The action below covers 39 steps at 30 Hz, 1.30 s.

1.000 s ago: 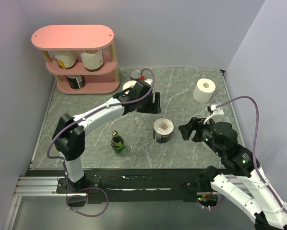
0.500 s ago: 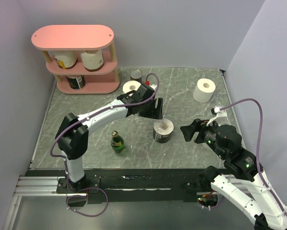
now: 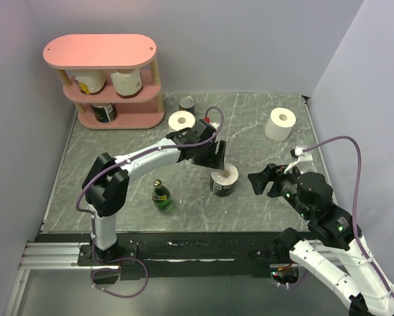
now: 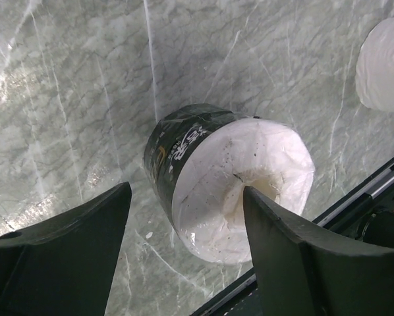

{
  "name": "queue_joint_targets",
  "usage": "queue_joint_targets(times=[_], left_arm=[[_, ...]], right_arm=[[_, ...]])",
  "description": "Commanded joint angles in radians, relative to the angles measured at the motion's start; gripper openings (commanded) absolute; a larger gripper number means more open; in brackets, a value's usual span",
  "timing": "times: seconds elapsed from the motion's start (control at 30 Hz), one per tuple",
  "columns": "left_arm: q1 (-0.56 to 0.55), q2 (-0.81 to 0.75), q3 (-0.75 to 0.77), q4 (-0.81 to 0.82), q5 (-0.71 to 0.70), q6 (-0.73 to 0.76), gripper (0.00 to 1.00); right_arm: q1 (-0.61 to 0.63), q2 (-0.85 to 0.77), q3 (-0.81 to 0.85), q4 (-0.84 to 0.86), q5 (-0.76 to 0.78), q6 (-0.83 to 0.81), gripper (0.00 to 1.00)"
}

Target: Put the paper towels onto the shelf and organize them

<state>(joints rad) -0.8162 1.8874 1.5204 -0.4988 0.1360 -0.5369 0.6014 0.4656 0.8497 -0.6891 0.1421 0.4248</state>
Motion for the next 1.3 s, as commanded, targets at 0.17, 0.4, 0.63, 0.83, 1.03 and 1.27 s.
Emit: queue_joint_targets(times=[0.17, 0.4, 0.63, 0.83, 1.03, 1.27], left_arm=[[-0.018, 0.047, 0.026, -0.024, 0.001, 0.025, 0.69], [-0.018, 0.047, 0.03, -0.029, -0.022, 0.011, 0.42], [0.005, 0.033, 0.151, -0.127, -0.055, -0.026, 0.32], [0.146, -0.057, 0.199, -0.159, -0.03, -0.06, 0.29], [0.397, -0.263, 0.015, -0.081, 0.014, -0.112, 0.29], [0.753, -0.424, -0.241, 0.042, 0.069, -0.196, 0.29]], right_arm=[[-0.005, -0.018, -0.005, 0.017, 0.024, -0.011, 0.82], [-0.006, -0.022, -0.003, 0.017, 0.02, -0.009, 0.82], [-0.005, -0.03, 0.0, 0.014, 0.022, -0.009, 0.83], [-0.006, -0.03, 0.003, 0.016, 0.014, -0.001, 0.82], [-0.005, -0.033, -0.001, 0.019, 0.008, 0.002, 0.82], [-0.005, -0.025, -0.011, 0.036, -0.012, 0.011, 0.83]])
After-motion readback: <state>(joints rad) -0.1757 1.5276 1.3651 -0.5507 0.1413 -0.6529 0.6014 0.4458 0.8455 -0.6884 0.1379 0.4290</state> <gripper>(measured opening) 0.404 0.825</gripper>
